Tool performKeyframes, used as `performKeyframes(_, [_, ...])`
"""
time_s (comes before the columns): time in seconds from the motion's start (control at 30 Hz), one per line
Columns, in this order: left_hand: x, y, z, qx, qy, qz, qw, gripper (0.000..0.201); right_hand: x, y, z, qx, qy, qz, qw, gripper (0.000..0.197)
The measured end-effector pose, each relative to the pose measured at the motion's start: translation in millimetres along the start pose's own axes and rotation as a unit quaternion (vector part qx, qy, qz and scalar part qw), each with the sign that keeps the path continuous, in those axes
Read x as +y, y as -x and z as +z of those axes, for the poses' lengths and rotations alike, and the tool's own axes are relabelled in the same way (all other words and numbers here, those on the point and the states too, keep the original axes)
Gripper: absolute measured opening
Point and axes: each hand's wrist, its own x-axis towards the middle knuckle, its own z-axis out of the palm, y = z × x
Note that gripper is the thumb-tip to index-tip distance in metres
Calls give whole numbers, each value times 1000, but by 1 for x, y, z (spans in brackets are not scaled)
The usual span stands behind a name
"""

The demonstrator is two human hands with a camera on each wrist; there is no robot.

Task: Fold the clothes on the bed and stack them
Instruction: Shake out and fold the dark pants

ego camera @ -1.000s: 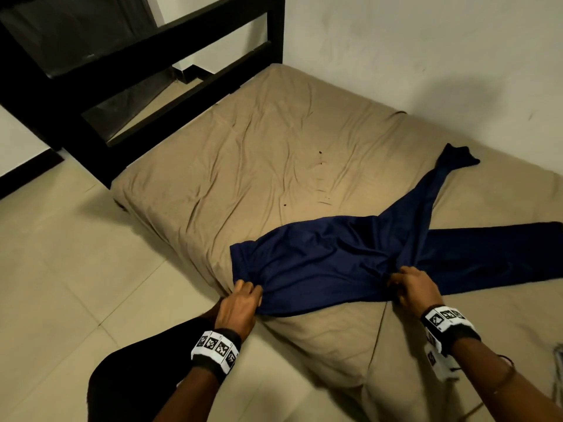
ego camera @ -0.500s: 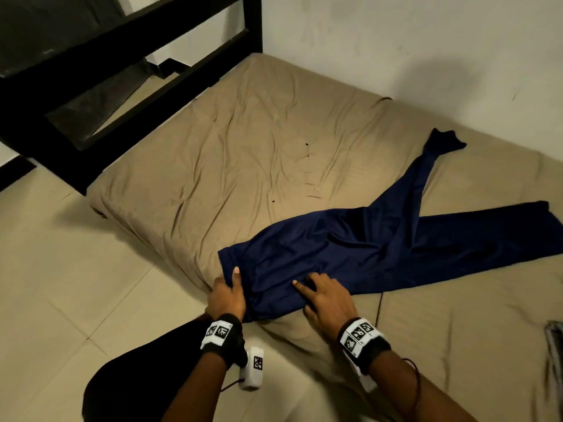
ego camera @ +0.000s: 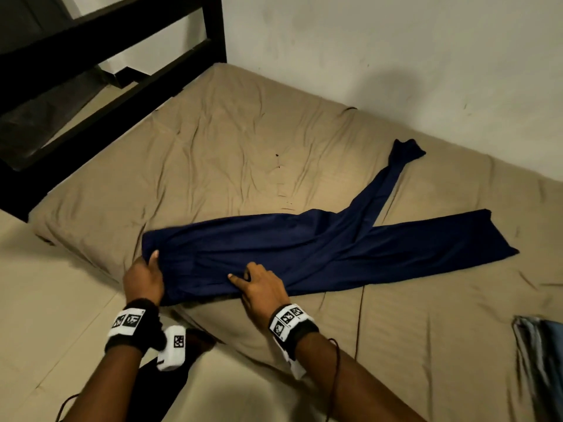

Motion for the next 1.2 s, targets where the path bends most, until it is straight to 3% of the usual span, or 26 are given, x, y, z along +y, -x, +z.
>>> performKeyframes(0.07, [-12, 6, 6, -33, -33, -57, 997, 65, -5, -8, 9, -21, 8, 17, 1000, 61])
performKeyframes(0.17, [-14, 28, 14, -32, -74, -112, 990, 100, -9, -8, 18, -19, 36, 12, 999, 62])
performKeyframes(0.23, [-8, 42, 17, -27, -86, -163, 983, 107, -10, -6, 22, 4, 64, -1, 998, 56])
performKeyframes(0.4, [-16, 55, 26, -63, -69, -185, 978, 84, -24, -6, 33, 37, 112, -30, 993, 50])
performKeyframes(0.5, [-15, 46, 21, -18, 4, -178, 984, 64, -29, -11, 37, 24, 103, -25, 994, 62])
performKeyframes(0.63, [-22, 32, 13, 71, 37, -92, 993, 65, -38, -16, 34, 9, 89, -49, 995, 67])
performKeyframes(0.8, [-41, 40, 20, -30, 44, -179, 982, 83, -37, -11, 44, -11, 67, -80, 994, 79])
performKeyframes(0.87, [-35, 45, 24, -20, 75, -207, 975, 85, -32, -8, 42, -14, 44, -78, 996, 83])
performKeyframes(0.93, [-22, 49, 26, 28, 22, -204, 978, 80, -26, -5, 35, -4, 5, -82, 997, 82])
performKeyframes(0.97, [-14, 51, 28, 49, -33, -158, 986, 80, -23, -1, 30, -4, -25, -79, 997, 81])
performKeyframes(1.07, [14, 61, 42, 72, -137, 119, 981, 60, -4, 18, 8, 22, -125, -25, 992, 73])
performKeyframes(1.13, [43, 79, 58, 13, -117, 261, 958, 39, 30, 37, -14, 54, -154, 24, 986, 64])
performKeyframes(1.2, [67, 104, 77, -76, -130, 353, 924, 27, 81, 54, -38, 82, -137, 66, 985, 58])
